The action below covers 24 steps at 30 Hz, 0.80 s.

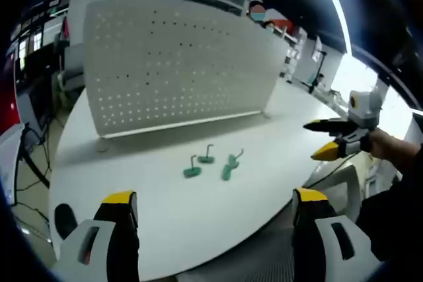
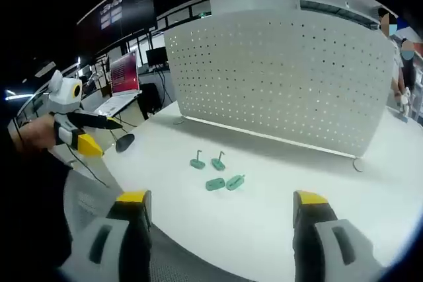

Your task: Insert the hook assembly into the mounting plate slot until the hook locks in place.

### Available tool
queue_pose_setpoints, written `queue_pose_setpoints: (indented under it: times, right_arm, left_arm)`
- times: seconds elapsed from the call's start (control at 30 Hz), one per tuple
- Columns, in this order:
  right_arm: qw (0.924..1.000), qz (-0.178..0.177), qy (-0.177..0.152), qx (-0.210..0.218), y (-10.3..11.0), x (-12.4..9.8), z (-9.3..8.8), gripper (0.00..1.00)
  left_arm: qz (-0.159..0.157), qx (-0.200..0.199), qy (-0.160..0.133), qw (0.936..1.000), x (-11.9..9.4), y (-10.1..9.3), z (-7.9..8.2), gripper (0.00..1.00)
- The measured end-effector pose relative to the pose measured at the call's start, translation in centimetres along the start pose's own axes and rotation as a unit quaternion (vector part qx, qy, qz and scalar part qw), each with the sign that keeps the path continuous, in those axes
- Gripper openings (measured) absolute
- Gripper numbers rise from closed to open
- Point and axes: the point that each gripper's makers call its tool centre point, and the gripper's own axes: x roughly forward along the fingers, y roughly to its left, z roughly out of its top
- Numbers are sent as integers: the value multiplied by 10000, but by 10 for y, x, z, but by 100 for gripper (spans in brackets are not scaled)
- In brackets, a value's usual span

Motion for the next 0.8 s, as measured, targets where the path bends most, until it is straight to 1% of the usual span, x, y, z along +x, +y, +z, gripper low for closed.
queue_pose_setpoints:
  times: [0.23,0.4,0.57,0.63,0.77,0.8]
  right_arm:
    - [10000,23,-28,49,0,2,2,85]
    - [9999,76,-5,73,4,3,-1,85]
    - [9999,95,43,103,5,4,-4,84]
    - [9999,82,36,74,4,3,-3,83]
    - [9999,67,8,109,3,2,-2,83]
    - [9999,73,-15,127,3,2,-1,82]
  left_arm:
    - [47,-4,20,10000,-2,3,-3,99]
    - [95,-24,52,9999,-3,6,-6,99]
    - [97,-42,5,9999,-3,6,-3,99]
    - [44,-38,-58,10000,-3,4,0,100]
    - [63,88,9,9999,-1,2,-3,99]
    - [63,115,22,9999,-1,1,-4,99]
